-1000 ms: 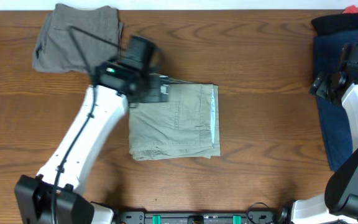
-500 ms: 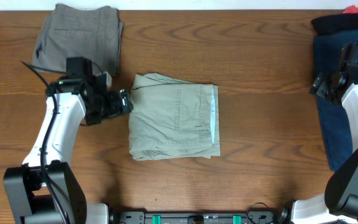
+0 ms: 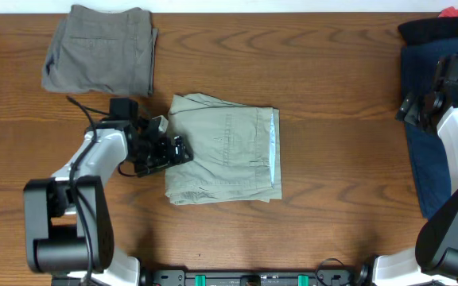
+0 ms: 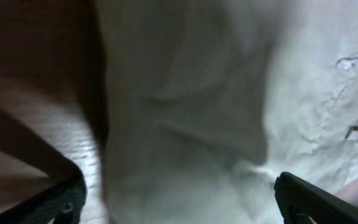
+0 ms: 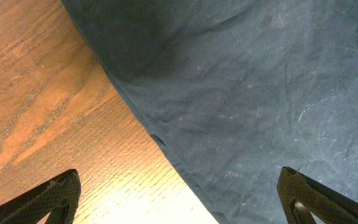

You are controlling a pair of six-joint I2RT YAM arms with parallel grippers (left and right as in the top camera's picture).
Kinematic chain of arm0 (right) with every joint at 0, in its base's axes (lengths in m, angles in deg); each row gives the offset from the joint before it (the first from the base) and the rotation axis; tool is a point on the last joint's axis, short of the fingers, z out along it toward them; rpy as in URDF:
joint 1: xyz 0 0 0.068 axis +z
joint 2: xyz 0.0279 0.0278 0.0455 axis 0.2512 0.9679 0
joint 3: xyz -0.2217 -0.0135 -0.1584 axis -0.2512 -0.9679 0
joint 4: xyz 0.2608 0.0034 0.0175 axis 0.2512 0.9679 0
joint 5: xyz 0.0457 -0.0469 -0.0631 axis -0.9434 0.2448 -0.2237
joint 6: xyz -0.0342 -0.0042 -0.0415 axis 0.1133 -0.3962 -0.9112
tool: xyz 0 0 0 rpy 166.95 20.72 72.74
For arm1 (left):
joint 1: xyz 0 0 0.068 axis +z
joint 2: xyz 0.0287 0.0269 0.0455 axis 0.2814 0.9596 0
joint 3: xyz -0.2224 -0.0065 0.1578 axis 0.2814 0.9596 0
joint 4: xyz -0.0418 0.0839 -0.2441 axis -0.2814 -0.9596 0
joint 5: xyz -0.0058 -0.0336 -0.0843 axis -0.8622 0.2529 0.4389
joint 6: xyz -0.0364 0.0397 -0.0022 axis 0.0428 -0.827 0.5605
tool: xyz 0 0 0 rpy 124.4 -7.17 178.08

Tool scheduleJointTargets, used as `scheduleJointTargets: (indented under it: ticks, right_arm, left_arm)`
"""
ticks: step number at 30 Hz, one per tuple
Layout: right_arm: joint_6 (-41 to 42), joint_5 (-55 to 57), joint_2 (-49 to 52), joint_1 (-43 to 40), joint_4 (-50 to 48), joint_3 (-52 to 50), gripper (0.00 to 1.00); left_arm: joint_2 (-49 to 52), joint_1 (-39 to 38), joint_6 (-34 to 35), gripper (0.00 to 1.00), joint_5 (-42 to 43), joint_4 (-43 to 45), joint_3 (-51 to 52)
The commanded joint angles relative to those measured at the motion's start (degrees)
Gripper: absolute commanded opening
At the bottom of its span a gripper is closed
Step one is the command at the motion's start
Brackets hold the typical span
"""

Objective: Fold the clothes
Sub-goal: 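Withdraw the left gripper leftward to the shorts' left edge, then grasp the folded khaki shorts' left edge and drag them to the top-left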

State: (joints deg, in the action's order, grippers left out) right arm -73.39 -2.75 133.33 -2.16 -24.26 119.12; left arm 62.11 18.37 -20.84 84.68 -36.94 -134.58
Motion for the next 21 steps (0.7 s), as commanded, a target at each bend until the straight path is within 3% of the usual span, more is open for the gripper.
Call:
scheduleJointTargets:
  ticks: [1, 7, 18, 21]
  right_arm:
    - [-0.46, 1.01, -0.57, -0.20, 0.09, -0.04, 0.99]
    - [-0.46, 1.01, -0.57, -0.20, 0.09, -0.04, 0.99]
    - [-0.46, 1.01, -0.57, -0.20, 0.09, -0.04, 0.99]
    - [-0.46, 1.03, -0.57, -0.20, 0.09, -0.04, 0.99]
  left_arm:
    - [2.14, -0.24, -0.96, 0.98, 0.83, 1.29, 0.20]
    - [5.07, -0.24, -0.76, 0.97, 0.90, 3.50, 0.20]
    - [5.11, -0.24, 1.79, 0.06, 1.22, 2.34, -2.51]
    - [5.11, -0.24, 2.08, 0.06, 1.22, 0.09, -6.16]
